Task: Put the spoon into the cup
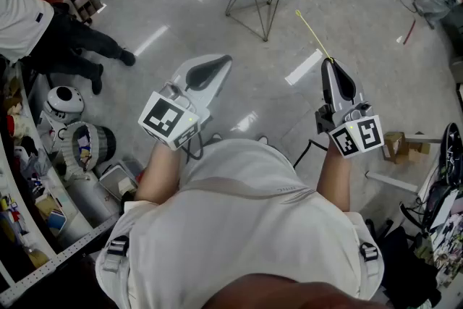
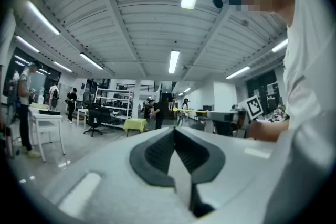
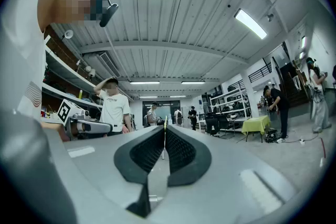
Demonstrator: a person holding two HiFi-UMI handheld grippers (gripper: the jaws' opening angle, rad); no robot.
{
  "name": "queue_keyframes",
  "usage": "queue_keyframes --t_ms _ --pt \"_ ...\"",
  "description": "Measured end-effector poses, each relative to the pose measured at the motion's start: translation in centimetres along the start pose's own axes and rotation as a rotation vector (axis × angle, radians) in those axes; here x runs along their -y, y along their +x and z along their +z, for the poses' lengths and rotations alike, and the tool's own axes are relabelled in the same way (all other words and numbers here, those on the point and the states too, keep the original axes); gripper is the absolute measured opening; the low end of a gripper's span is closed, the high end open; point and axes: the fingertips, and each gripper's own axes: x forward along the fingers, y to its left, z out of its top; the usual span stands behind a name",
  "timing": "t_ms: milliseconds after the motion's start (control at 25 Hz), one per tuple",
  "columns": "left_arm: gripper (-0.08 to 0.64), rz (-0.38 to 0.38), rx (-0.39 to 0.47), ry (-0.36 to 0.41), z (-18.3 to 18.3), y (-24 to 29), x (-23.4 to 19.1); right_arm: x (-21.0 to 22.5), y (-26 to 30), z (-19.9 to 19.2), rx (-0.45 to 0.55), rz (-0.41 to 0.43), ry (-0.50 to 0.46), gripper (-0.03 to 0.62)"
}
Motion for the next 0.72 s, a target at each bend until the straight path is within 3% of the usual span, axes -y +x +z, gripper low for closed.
queue_keyframes --t_ms 720 --pt "0.002 0.004 -0.026 -0.001 -0.3 -0.6 1.3 -0.8 -0.5 -0.3 -0.005 0.025 0.011 0.011"
